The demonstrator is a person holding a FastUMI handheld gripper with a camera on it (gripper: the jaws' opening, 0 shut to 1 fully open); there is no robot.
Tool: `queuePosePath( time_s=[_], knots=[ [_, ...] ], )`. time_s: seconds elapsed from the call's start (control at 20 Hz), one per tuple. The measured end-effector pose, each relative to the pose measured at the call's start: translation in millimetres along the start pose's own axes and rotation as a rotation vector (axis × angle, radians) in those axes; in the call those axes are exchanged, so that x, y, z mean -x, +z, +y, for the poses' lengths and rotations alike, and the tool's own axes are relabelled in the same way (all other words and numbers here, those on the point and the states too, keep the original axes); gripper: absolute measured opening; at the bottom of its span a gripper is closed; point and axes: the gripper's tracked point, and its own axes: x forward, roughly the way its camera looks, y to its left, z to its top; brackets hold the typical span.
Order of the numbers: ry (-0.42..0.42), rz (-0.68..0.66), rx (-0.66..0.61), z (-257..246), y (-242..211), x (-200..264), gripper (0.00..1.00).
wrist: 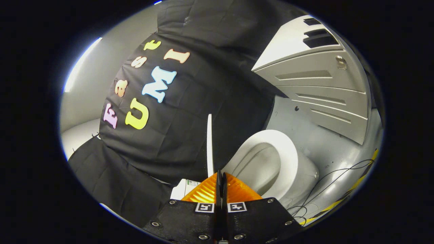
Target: Open the toilet lid.
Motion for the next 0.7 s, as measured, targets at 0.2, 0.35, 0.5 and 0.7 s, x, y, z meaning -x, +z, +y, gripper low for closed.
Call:
queuePosePath(
  time_s=[0.2,0.35,0.5,0.7],
  knots=[
    [0.047,0.001,0.046,35.9,-2.1,5.3,0.0],
    [0.046,0.001,0.08,51.3,-3.7,4.5,0.0],
    [0.045,-0.002,0.104,67.2,-5.8,7.8,0.0],
    [0.083,-0.005,0.161,98.3,-11.7,8.7,0.0]
  ],
)
